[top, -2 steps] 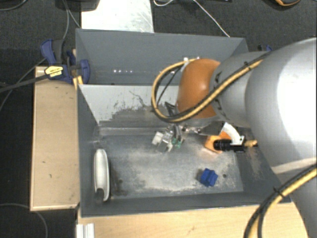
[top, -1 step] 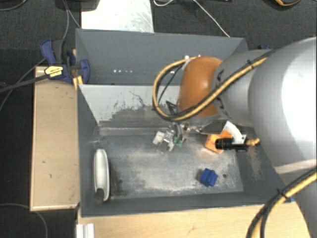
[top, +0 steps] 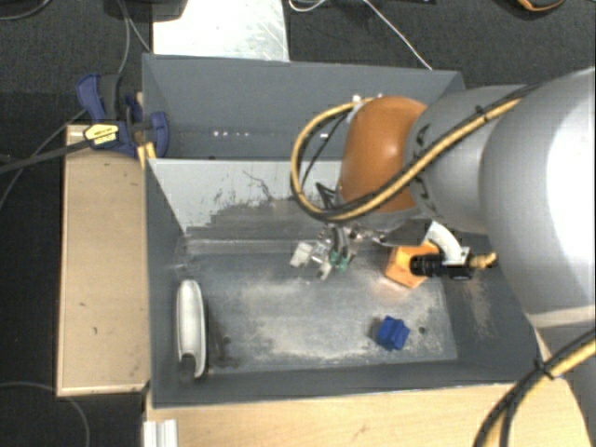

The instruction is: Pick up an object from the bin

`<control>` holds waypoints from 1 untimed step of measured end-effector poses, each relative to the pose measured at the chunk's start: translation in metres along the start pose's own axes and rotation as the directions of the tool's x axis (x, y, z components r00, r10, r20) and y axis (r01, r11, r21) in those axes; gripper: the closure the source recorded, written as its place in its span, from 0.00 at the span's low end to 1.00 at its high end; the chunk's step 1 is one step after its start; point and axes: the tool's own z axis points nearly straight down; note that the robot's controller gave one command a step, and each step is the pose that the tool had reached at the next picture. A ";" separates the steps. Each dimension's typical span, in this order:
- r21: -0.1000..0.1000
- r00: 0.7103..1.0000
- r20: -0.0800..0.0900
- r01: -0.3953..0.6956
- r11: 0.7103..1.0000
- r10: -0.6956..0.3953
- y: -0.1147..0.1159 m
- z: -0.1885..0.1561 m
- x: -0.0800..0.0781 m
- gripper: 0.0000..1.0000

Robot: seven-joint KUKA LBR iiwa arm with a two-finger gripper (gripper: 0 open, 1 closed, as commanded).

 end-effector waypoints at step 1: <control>-0.002 1.000 0.003 0.002 1.000 -0.002 0.000 -0.020 0.000 1.00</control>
Offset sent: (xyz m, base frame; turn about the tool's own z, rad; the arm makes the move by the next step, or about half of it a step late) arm 0.0000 0.0000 0.0546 0.0000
